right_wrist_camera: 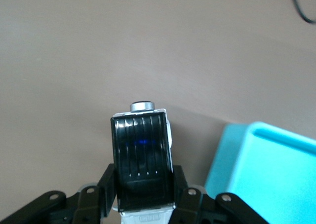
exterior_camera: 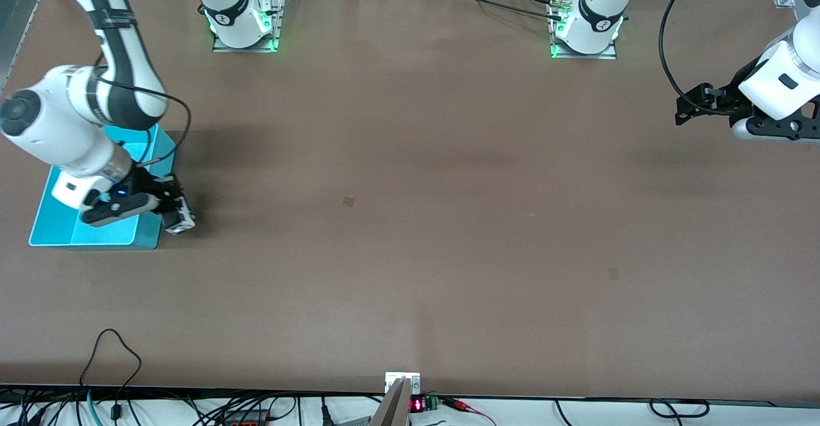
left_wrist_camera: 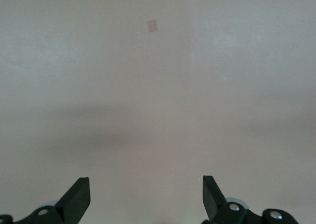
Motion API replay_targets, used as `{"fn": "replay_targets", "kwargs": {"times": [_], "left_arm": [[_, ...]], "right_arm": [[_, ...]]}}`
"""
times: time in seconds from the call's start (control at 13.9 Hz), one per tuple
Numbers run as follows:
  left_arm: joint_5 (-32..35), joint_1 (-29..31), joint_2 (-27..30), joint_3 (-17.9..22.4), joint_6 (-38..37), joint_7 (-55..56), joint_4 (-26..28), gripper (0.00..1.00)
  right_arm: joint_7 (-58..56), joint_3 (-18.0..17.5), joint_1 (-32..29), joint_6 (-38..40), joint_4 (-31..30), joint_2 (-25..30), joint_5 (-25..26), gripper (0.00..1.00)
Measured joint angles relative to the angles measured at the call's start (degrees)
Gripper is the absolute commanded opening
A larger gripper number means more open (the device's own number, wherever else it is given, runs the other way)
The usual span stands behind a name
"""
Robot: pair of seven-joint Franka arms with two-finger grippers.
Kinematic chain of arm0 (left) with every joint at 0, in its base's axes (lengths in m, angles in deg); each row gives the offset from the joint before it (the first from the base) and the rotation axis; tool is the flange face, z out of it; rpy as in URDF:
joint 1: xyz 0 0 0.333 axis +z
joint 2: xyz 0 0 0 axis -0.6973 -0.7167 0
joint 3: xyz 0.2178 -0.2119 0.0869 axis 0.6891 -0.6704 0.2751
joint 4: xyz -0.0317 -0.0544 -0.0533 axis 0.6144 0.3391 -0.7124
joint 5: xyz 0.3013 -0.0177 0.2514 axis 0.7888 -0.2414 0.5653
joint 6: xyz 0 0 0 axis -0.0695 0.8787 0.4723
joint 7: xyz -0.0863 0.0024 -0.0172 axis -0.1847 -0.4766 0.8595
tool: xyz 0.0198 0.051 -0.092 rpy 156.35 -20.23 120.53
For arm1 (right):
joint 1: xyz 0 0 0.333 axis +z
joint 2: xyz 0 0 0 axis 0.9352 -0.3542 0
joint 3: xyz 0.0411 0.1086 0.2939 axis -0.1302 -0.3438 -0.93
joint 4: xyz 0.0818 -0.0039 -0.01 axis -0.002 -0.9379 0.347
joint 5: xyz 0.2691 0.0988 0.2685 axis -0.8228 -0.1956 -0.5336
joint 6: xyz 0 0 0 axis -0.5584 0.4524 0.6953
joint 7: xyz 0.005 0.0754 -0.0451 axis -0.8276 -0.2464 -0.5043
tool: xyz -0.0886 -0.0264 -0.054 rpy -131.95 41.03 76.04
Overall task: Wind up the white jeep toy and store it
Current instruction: 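Lift the jeep with the right gripper and carry it over the bin, then lower the jeep into the cyan bin and open the right gripper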
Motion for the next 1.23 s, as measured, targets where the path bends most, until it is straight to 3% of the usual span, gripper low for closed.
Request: {"fn": "replay_targets", "kwargs": {"times": [0.22,0.79,1.23], "left_arm": [[0.00,0.01,0.00,0.01,-0.19,0.00,0.00,1.00],[0.00,-0.02,0.00,-0.06,-0.22,0.00,0.00,1.00],[0.00,-0.05,0.00,-0.20,-0.22,0.00,0.00,1.00]], "right_arm": [[0.00,0.55,-2.61,-0.01,-0.07,0.30,0.65,0.00],[-0.04,6.89,-5.56,-0.70,-1.12,0.20,2.49,0.00],[-2.58,7.10,-10.53,-13.12,-8.96,-2.15,2.54,0.00]]}}
